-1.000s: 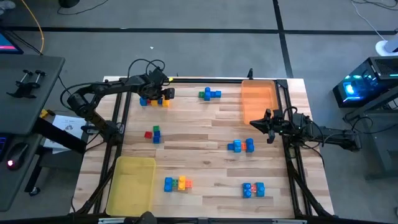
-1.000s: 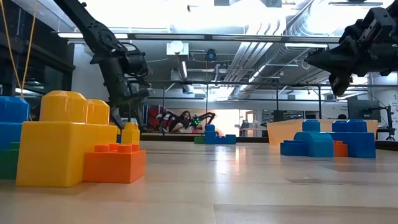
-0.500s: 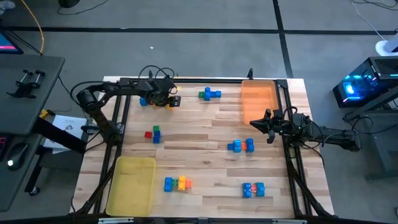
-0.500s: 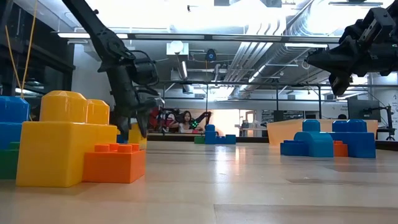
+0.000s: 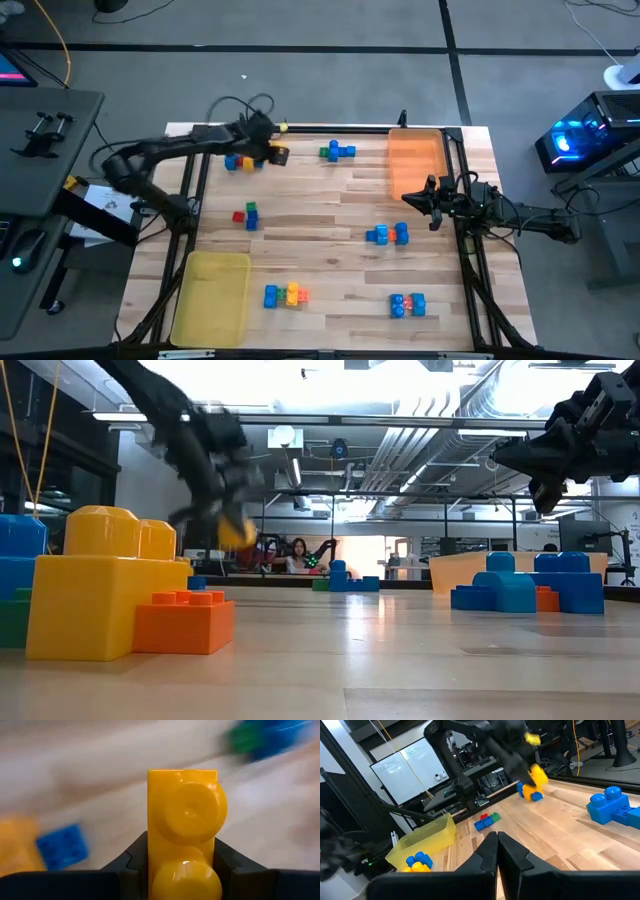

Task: Sort blocks by size
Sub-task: Put the large yellow game piece into the yellow bin

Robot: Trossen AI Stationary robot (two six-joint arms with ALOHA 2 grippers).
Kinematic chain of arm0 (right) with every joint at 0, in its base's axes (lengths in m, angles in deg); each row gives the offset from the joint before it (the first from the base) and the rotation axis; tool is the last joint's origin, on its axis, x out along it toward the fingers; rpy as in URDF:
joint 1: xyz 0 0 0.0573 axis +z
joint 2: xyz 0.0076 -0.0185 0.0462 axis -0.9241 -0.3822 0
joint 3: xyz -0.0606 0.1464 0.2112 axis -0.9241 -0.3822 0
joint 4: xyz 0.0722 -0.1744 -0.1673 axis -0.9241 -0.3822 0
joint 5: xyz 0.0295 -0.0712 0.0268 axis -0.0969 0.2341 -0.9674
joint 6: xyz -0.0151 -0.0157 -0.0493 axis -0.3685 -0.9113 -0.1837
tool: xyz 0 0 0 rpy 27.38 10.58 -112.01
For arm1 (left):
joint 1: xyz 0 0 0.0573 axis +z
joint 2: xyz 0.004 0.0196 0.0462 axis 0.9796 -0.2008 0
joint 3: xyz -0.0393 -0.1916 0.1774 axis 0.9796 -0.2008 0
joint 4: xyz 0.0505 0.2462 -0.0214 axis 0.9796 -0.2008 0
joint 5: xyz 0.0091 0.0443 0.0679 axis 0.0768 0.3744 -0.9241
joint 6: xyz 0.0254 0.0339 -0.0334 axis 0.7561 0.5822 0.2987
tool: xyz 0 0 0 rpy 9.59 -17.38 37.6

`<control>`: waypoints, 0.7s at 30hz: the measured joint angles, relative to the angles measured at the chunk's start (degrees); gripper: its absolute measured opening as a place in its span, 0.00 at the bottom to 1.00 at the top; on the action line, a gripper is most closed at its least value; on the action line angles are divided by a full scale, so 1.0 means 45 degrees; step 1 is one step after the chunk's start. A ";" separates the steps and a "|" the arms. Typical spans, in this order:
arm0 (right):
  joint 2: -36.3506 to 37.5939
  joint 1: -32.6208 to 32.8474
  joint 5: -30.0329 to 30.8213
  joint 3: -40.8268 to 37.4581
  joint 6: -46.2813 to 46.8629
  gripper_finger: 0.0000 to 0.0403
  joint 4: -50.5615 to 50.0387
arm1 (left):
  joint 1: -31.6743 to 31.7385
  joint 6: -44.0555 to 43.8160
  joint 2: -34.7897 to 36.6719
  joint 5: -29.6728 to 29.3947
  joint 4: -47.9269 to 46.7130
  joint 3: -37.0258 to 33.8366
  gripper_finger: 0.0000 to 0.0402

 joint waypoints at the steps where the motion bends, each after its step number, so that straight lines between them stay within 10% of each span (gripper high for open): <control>1: 0.0000 0.0000 0.0000 0.0000 0.0000 0.00 0.0000 | -0.0093 0.0424 0.0631 0.0572 -0.0257 0.0144 0.26; 6: 0.0000 0.0000 -0.0002 0.0000 0.0000 0.00 0.0002 | -0.1802 0.1245 0.4245 0.3120 -0.3552 0.0607 0.26; 13: 0.0000 0.0002 0.0000 0.0002 0.0000 0.00 0.0002 | -0.7307 -0.3920 0.8432 0.4201 -0.8724 0.0781 0.26; 21: 0.0000 0.0000 0.0000 0.0000 0.0000 0.00 0.0005 | -1.3080 -0.8294 0.8401 0.3142 -0.8335 -0.0250 0.26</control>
